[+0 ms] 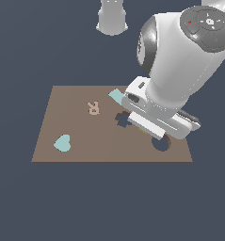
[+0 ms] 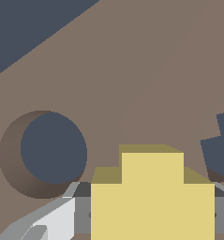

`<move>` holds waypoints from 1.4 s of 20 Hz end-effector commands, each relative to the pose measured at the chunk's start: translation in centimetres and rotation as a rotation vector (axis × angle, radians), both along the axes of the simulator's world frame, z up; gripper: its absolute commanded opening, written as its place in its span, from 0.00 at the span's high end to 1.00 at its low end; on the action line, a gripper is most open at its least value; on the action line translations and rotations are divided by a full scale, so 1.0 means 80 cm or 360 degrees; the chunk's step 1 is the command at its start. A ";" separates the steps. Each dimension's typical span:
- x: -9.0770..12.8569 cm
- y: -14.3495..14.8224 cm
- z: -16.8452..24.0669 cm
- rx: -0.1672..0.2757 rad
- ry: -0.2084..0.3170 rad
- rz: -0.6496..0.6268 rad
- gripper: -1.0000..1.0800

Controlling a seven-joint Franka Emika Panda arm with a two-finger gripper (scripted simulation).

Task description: Insert a designated object into the corresponding slot on a board.

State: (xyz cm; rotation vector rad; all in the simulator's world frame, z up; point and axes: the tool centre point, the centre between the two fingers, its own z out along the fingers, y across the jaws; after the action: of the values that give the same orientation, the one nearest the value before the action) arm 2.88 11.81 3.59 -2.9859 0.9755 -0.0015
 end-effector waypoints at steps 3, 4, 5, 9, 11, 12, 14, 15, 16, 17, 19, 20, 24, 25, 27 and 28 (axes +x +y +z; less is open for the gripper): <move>0.005 -0.016 0.002 0.0001 -0.0001 -0.0337 1.00; 0.006 -0.019 0.002 0.0001 -0.0001 -0.0411 1.00; 0.006 -0.023 0.002 0.0001 -0.0001 -0.0486 1.00; 0.006 -0.038 0.003 0.0001 -0.0001 -0.0783 1.00; 0.004 -0.045 0.003 0.0002 -0.0001 -0.0931 1.00; 0.003 -0.049 0.004 0.0002 -0.0001 -0.1005 1.00; 0.001 -0.056 0.004 0.0002 0.0000 -0.1153 1.00; 0.000 -0.059 0.004 0.0002 0.0000 -0.1225 1.00; -0.002 -0.062 0.004 0.0002 0.0000 -0.1294 1.00; -0.003 -0.065 0.005 0.0002 0.0000 -0.1360 1.00; -0.007 -0.071 0.005 0.0002 0.0000 -0.1483 1.00; -0.008 -0.073 0.005 0.0002 0.0000 -0.1541 1.00; -0.015 -0.081 0.006 0.0003 0.0001 -0.1744 1.00; -0.017 -0.083 0.006 0.0003 0.0001 -0.1788 1.00; -0.020 -0.085 0.006 0.0003 0.0001 -0.1869 1.00; -0.021 -0.086 0.006 0.0003 0.0001 -0.1905 1.00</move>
State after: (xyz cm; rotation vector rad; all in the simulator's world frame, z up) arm 1.34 5.05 4.02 -1.9659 2.4500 0.0006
